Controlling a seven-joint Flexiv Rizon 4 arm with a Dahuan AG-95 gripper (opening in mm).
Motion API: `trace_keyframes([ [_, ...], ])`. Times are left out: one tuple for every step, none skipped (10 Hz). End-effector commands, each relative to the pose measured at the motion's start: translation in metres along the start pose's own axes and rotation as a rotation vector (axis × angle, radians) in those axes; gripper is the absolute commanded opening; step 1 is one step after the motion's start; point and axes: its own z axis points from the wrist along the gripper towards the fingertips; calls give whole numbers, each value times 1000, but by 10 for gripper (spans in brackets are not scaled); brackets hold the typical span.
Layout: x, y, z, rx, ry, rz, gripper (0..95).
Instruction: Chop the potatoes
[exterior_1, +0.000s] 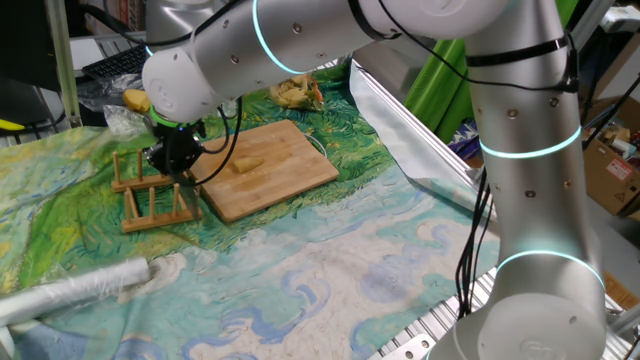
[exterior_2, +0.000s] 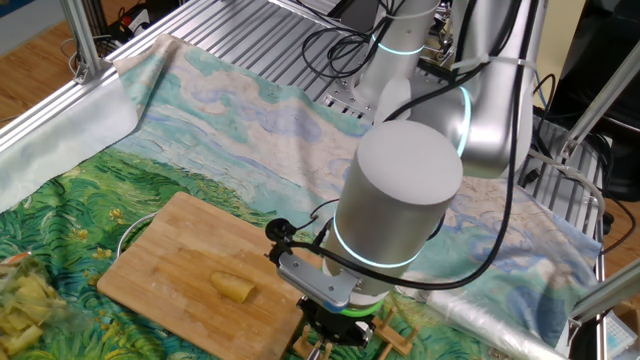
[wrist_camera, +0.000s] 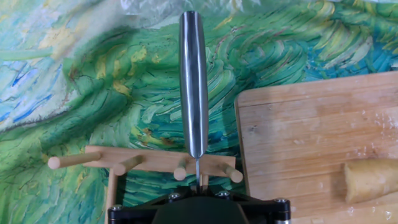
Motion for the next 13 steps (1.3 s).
trace_keyframes([
  [0, 0, -1, -4, -2, 4, 0],
  [1, 0, -2, -3, -11, 10, 0],
  [1, 0, -4, -4, -19, 19, 0],
  [2, -1, -6, -3, -22, 23, 0],
  [3, -2, -9, -4, -24, 27, 0],
  [4, -3, -15, -2, -25, 30, 0],
  [5, -4, -18, -3, -25, 37, 0],
  [9, -9, -32, -43, -29, 80, 0],
  [10, -12, -39, -38, -29, 74, 0],
  [10, -15, -47, -39, -29, 76, 0],
  [11, -19, -59, -41, -29, 85, 0],
  [11, -23, -68, -41, -26, 93, 0],
  [12, -26, -75, -43, -25, 98, 0],
])
